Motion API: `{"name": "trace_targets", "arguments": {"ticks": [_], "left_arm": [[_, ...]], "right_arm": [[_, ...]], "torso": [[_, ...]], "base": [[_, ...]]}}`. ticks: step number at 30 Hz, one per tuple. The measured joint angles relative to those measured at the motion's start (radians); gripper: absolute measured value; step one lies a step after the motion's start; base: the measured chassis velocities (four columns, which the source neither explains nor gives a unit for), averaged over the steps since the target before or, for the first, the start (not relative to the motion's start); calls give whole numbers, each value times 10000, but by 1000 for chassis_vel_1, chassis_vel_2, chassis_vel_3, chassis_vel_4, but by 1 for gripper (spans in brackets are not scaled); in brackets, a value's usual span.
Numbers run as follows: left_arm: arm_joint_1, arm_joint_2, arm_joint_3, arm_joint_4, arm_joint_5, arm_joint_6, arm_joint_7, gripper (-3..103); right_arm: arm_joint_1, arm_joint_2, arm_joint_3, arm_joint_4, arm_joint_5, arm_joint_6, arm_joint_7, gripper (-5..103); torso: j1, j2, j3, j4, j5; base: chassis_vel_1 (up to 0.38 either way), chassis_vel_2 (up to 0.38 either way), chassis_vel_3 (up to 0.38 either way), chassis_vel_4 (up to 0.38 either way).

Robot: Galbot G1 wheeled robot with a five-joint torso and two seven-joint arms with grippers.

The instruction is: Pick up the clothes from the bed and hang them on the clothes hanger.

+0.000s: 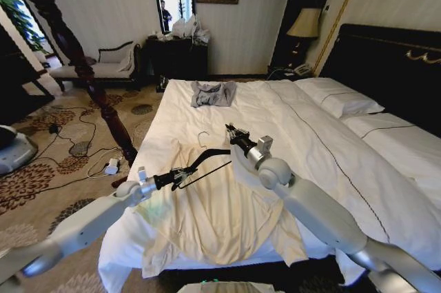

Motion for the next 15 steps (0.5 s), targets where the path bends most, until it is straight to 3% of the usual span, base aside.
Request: {"name": "trace_targets", "arguments": {"ticks": [15], "left_arm": [[-528, -918, 298, 483, -109, 38, -158, 16]], "right_arm": [[-851, -206, 233, 806, 117, -203, 19, 1]], "torso": [[-1, 1, 0, 4, 1]], "base": [[0, 0, 0, 0]]}}
